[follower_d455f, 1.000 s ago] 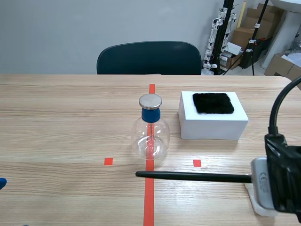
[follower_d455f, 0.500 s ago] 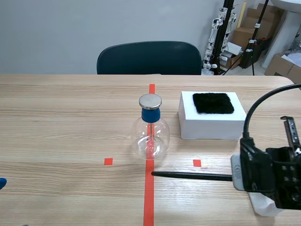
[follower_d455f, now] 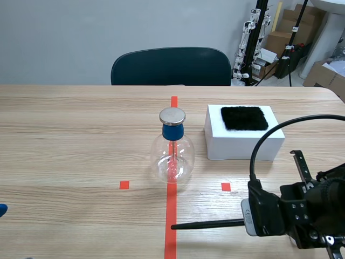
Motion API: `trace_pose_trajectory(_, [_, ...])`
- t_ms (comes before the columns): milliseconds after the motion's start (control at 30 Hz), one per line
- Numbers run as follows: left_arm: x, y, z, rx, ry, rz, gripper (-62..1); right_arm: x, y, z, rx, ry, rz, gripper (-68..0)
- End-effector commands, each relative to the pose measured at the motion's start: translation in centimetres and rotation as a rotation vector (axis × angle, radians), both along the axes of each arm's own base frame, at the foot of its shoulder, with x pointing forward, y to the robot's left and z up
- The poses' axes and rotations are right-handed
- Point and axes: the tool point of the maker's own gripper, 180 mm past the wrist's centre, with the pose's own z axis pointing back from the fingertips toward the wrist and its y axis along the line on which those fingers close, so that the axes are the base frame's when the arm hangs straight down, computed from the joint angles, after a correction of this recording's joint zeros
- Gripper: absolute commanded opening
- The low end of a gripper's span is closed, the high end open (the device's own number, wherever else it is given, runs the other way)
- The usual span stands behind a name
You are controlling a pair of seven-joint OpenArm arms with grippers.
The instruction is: Do the electroscope experiment. put the rod down on the box
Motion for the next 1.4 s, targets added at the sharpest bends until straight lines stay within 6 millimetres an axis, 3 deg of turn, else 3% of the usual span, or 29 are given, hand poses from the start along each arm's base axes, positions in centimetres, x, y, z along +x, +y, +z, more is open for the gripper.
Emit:
trace_pose_trajectory(0, [0.0,0.2,1.2,-0.036,-0.046,0.004,1.4,1.2,-0.5,1.0,-0.009,-0.033,0.007,-67.6])
trace_pose_trajectory(333, [0.0,0.2,1.2,-0.036,-0.046,0.004,1.4,0.4,-0.2,-0.2,-0.015,0.036,0.049,-67.6])
trace_pose_trajectory(1100, [0.0,0.2,1.2,-0.036,-0.046,0.004,1.4,0.6,0.2,-2.1,0.019,0.096,-0.012,-67.1])
trace_pose_trajectory(1200, [0.0,0.2,1.2,-0.036,-0.046,0.004,1.4,0.6,0.0,-2.2,0.016,0.100,-0.017,-62.7])
trace_pose_trajectory(1367, [0.0,0.2,1.2,-0.036,-0.046,0.004,1.4,0.5,0.0,-2.3,0.015,0.101,-0.017,-48.4])
